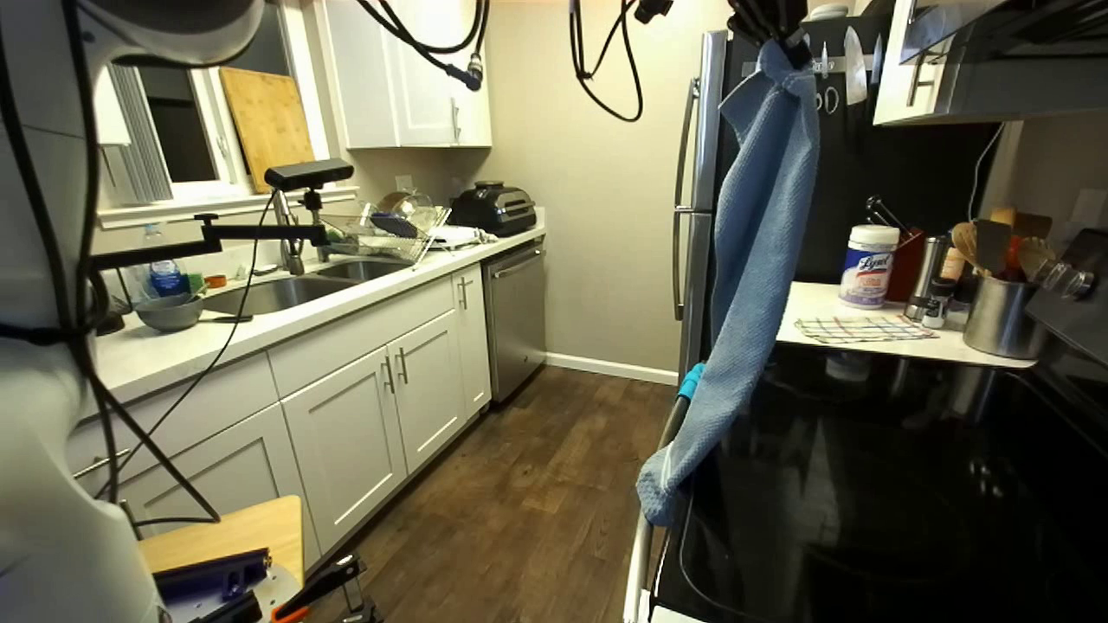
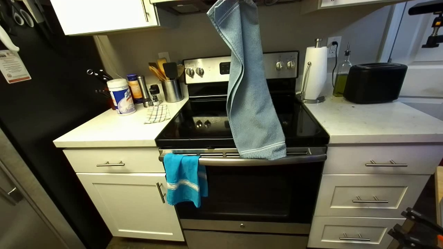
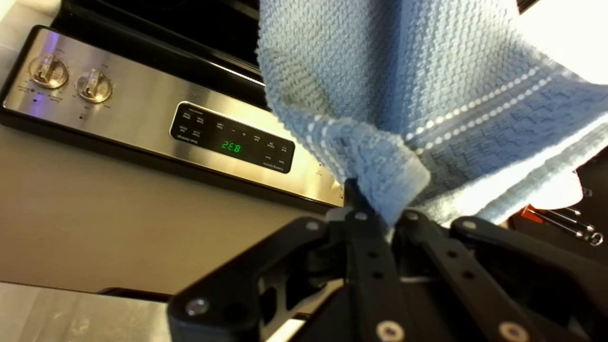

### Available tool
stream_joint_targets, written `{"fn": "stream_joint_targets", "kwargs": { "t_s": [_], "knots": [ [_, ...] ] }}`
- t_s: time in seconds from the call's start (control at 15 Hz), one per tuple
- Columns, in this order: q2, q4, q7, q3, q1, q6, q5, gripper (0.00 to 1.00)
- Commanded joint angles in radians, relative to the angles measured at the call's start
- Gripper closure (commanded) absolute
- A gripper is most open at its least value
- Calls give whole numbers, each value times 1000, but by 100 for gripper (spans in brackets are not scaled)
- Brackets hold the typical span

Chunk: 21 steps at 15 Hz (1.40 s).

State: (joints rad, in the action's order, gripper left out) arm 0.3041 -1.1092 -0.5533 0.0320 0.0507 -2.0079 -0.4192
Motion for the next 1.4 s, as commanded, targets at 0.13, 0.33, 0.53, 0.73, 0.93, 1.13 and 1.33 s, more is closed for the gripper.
{"fn": "stream_joint_targets", "kwargs": {
  "t_s": [0.13, 0.33, 0.53, 0.73, 0.93, 1.13, 1.33],
  "knots": [
    [30, 91, 1, -5, -3, -23, 3, 98],
    [39, 121, 6, -4, 2, -26, -2, 98],
    [47, 109, 21, 2, 4, -55, 1, 98],
    [52, 66, 42, 14, 4, -115, 0, 98],
    [50, -1, 85, 36, -2, -198, 11, 98],
    [38, -92, 134, 59, -9, -297, 16, 98],
    [29, -178, 168, 75, -17, -390, 21, 98]
  ]
}}
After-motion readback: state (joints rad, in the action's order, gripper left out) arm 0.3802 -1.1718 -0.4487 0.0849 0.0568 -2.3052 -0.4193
